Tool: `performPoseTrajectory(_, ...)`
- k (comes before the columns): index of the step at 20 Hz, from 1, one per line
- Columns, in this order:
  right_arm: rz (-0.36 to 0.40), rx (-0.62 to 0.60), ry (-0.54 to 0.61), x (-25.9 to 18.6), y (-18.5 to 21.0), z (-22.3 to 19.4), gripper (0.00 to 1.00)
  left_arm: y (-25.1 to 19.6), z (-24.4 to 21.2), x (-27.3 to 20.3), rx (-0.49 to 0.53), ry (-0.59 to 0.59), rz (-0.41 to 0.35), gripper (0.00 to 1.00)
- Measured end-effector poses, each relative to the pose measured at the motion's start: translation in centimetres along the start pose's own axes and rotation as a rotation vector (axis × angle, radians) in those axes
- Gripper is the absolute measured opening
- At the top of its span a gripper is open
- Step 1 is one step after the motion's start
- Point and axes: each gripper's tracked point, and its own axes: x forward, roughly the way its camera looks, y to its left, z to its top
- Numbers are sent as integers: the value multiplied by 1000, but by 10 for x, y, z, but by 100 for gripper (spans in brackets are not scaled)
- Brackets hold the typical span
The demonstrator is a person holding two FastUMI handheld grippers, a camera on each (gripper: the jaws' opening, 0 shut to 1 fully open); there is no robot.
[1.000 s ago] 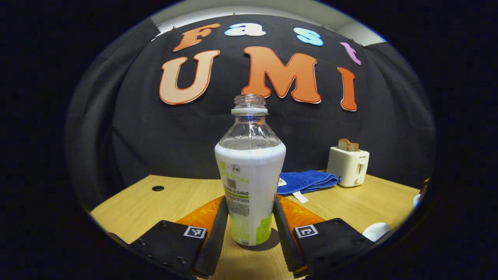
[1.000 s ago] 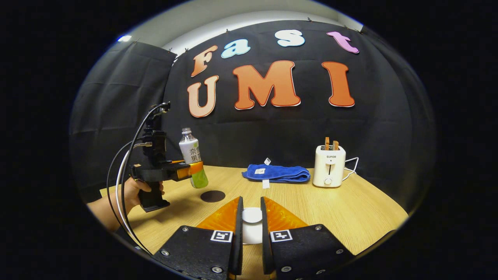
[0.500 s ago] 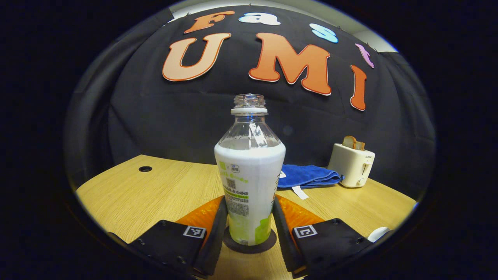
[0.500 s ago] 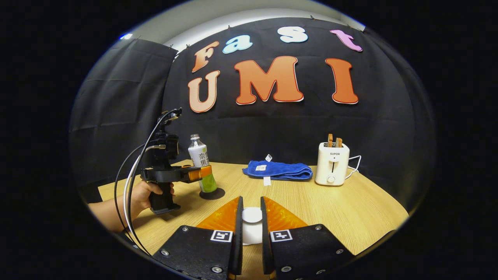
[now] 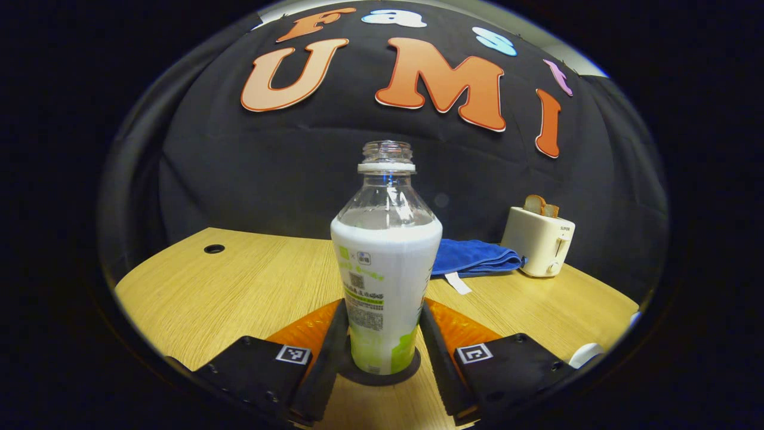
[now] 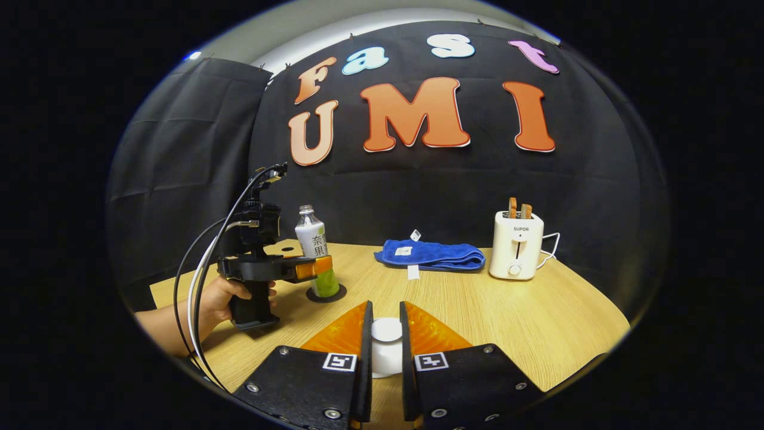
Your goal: Open the teacup lid with one hand, grasp the water bottle and pour water into the teacup with the other hand; after pouring, place the water bottle on the coaster and then close the teacup lid.
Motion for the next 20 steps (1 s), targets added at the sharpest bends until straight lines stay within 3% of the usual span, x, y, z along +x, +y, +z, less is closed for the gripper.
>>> performPoseTrajectory(1, 5, 0, 0, 1, 1, 1, 21, -1, 0, -2, -5, -4, 4, 75)
performPoseTrajectory(2, 6, -1, -4, 2, 3, 3, 21, -1, 1, -4, -8, -7, 1, 88)
performPoseTrajectory(5, 10, 8, -6, 7, 4, 1, 21, 2, 2, -13, -5, -3, 3, 98)
performPoseTrajectory(20, 6, 0, 40, 35, 15, -27, 21, 5, 21, -85, 0, -115, -9, 98)
